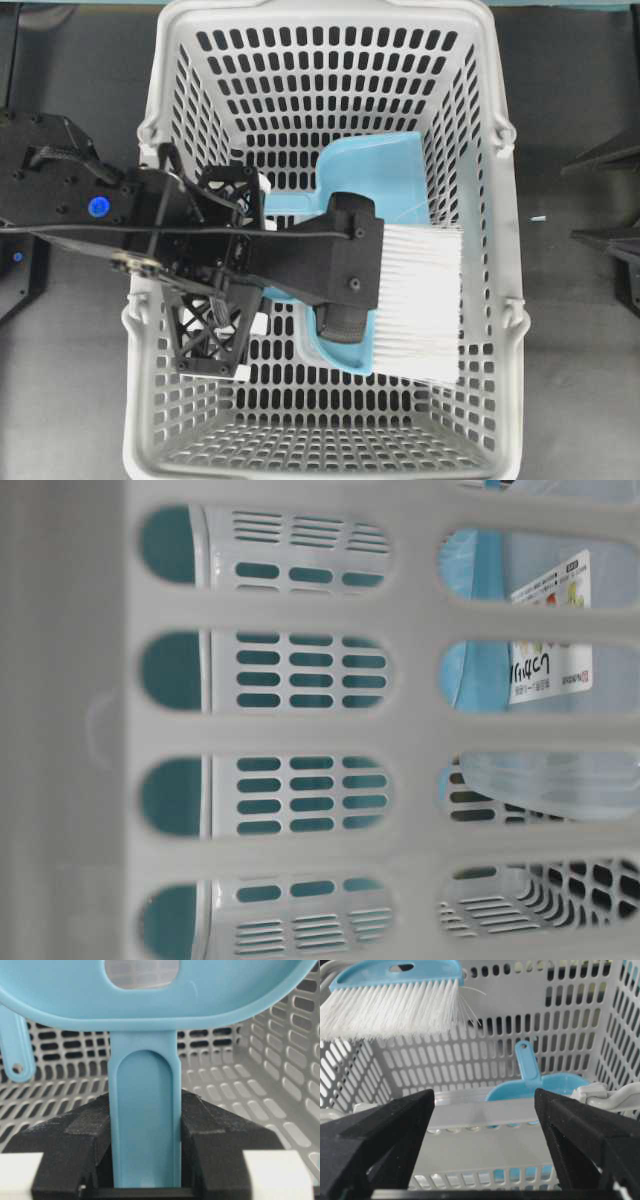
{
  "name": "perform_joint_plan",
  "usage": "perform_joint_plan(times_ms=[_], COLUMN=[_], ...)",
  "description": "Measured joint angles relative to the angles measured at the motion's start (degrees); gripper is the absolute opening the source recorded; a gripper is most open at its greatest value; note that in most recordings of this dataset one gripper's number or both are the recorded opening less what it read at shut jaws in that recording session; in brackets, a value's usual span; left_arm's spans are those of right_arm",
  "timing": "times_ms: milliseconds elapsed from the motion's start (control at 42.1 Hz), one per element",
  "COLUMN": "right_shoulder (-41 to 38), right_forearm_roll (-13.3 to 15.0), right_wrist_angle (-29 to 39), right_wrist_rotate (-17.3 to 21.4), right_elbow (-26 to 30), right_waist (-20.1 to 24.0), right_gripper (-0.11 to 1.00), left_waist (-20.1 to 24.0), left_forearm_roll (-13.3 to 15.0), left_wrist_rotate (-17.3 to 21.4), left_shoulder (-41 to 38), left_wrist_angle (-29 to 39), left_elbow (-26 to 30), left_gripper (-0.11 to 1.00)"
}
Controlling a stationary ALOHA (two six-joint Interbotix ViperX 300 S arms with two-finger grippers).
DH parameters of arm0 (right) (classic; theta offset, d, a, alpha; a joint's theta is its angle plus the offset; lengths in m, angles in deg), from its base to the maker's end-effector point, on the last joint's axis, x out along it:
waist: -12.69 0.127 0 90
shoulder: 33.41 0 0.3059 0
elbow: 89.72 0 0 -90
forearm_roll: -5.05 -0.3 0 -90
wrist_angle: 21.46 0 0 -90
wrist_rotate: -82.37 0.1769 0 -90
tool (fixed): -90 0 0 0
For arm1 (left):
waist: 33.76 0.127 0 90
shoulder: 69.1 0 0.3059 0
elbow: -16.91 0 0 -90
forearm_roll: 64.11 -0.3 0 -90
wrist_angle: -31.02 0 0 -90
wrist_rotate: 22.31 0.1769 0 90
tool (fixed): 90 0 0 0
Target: Pick up the hand brush from the shopping basket with the left arm.
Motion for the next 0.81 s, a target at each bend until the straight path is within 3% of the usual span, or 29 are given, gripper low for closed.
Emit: perform_joint_plan(times_ms=[807], right_shoulder=[0.2], right_forearm_roll=[0.0], right_wrist_angle=[-0.1], right_wrist_rotate=[0.0], right_elbow=[-0.3], right_waist=[0.0], right_gripper=[0.77], left_waist=[0.4], left_forearm_roll=[-0.1], left_wrist_rotate=[0.3], left_shoulder=[-0.8], left_wrist_angle=[0.0], left_elbow=[-0.1], left_gripper=[0.24])
